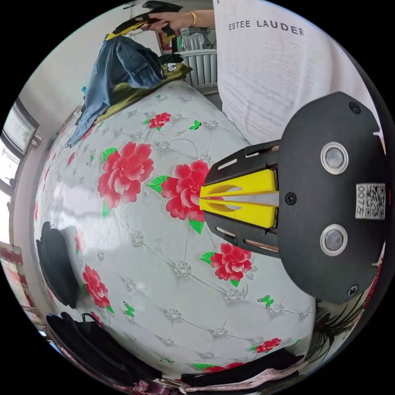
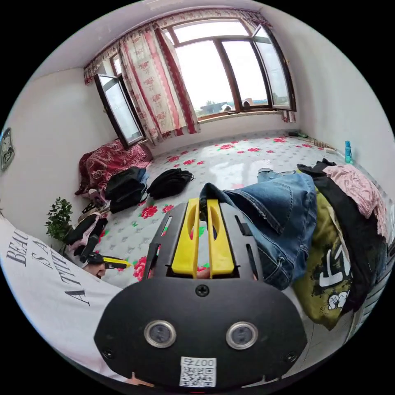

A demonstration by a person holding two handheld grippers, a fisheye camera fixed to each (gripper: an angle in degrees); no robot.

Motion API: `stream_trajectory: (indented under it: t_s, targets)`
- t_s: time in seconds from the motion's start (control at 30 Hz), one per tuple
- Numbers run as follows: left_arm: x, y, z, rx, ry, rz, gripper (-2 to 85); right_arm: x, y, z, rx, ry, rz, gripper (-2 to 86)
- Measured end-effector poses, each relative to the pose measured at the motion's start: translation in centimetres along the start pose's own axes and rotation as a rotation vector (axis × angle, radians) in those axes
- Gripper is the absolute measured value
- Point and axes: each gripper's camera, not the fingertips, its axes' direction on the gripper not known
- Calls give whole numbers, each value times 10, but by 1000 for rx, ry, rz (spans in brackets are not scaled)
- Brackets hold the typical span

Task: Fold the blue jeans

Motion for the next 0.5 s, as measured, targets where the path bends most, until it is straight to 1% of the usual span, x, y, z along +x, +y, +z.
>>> stream_trajectory:
  t_s: [0.03,0.1,0.13,0.2,0.23,0.27,0.3,0.37,0.43,0.5]
  targets:
    - [-5,8,-7,25,10,-17,-10,-15,3,17,-44,-55,-33,10]
    - [-15,22,-16,60,17,-47,-10,-75,20,82,-230,-295,-138,12]
    - [-23,32,-22,82,15,-73,-9,-91,25,96,-275,-355,-162,13]
    - [-39,51,-30,106,6,-126,-9,-145,45,137,-398,-593,-252,19]
    - [-52,65,-36,117,1,-172,-7,-158,48,144,-443,-641,-305,21]
    - [-66,81,-42,136,-2,-221,-5,-177,50,154,-527,-664,-389,26]
    - [-73,89,-46,148,-3,-245,-4,-185,50,156,-541,-647,-434,31]
    - [-96,124,-63,187,-24,-333,10,-180,51,155,-511,-603,-431,39]
    - [-106,148,-78,219,-74,-376,28,-160,52,159,-495,-560,-342,46]
    - [-106,166,-92,249,-130,-378,48,-121,63,168,-495,-520,-161,54]
